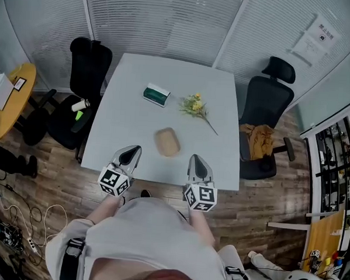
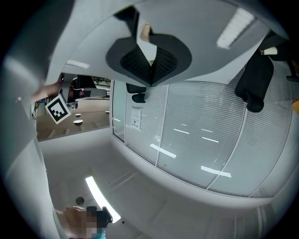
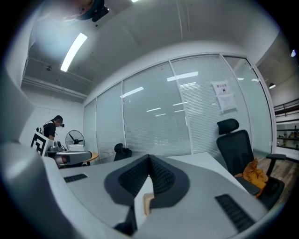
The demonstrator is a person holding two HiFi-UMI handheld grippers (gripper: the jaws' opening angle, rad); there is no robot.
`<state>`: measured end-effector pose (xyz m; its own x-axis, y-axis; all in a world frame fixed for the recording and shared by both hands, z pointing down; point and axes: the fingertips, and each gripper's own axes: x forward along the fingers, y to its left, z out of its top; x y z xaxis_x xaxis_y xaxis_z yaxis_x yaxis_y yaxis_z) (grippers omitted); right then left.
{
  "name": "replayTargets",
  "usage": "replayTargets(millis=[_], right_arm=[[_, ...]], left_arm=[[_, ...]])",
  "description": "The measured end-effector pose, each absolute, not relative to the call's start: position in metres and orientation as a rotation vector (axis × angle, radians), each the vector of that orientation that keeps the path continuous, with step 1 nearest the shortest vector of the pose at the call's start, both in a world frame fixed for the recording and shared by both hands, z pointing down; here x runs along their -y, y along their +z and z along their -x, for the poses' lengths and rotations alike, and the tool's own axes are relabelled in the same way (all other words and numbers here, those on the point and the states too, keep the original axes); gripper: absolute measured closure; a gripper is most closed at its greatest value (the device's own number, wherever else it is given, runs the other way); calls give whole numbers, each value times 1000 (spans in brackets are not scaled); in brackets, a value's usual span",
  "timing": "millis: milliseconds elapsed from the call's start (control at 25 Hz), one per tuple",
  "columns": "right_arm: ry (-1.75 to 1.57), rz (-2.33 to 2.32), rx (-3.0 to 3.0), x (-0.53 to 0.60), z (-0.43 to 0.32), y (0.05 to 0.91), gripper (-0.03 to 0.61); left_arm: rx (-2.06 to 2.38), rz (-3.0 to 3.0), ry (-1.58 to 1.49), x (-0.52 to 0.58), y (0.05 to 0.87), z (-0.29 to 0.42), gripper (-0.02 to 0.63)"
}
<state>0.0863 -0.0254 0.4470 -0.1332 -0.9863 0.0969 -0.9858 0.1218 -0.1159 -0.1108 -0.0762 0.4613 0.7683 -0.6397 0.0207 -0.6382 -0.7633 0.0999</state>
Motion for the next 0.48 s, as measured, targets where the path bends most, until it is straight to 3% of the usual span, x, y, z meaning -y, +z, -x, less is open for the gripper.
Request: replayTargets(millis=[480], right_arm=[[-225, 2091, -2325, 106, -87, 444, 571]], left_arm=[[1020, -2852, -11, 158, 464, 107, 603]])
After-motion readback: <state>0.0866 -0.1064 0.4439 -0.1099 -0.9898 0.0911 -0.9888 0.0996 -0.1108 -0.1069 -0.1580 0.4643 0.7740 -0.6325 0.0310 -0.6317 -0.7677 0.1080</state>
